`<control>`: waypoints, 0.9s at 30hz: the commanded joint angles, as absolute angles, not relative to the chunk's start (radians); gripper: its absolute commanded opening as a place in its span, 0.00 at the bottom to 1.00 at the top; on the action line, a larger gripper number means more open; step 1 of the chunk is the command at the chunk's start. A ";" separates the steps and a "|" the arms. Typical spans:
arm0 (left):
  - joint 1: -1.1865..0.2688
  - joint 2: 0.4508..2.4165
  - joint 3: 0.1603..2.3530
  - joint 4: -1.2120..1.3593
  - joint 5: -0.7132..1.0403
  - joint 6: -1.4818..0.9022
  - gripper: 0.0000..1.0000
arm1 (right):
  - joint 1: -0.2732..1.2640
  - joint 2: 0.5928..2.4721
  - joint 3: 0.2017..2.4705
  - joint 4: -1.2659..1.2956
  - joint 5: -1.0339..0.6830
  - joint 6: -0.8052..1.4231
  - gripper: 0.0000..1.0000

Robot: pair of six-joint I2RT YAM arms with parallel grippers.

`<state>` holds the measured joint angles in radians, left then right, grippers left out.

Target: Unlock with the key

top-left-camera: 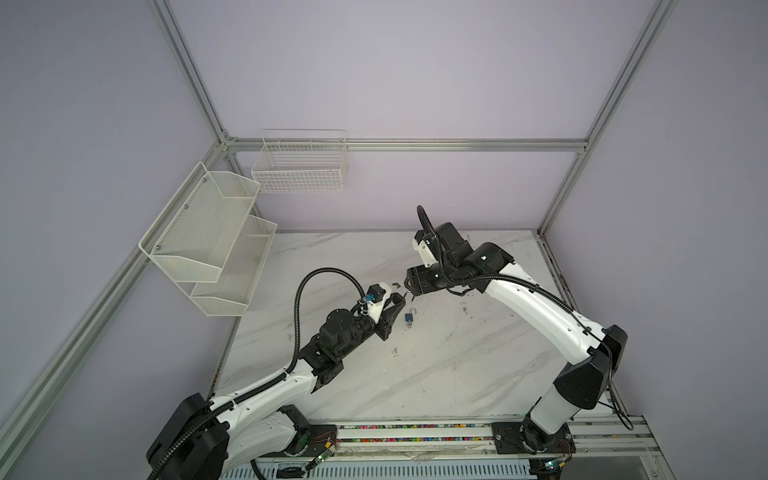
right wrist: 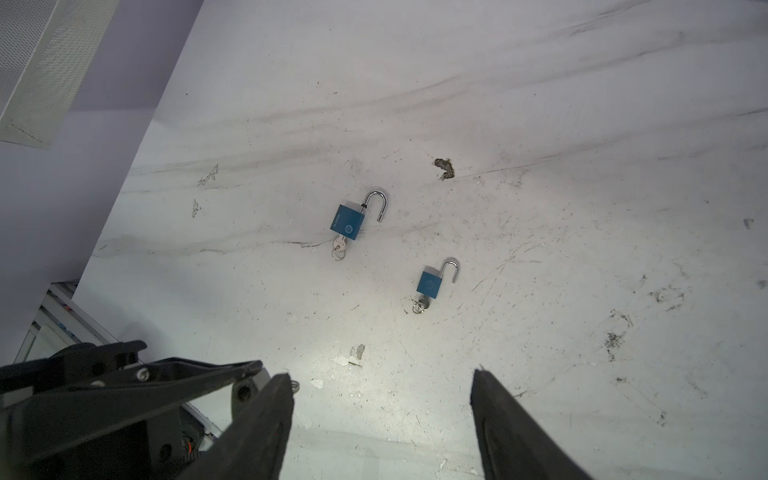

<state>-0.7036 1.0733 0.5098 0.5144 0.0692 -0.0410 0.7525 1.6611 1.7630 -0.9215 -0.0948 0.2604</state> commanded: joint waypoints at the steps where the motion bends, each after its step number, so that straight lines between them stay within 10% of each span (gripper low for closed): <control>1: -0.705 1.044 0.503 0.616 0.034 -0.044 0.00 | 0.746 1.610 1.718 -0.943 -0.129 0.240 0.71; 27: -0.706 1.100 0.602 0.521 0.000 -0.096 0.00 | 0.714 1.460 1.524 -0.733 -0.294 0.258 0.73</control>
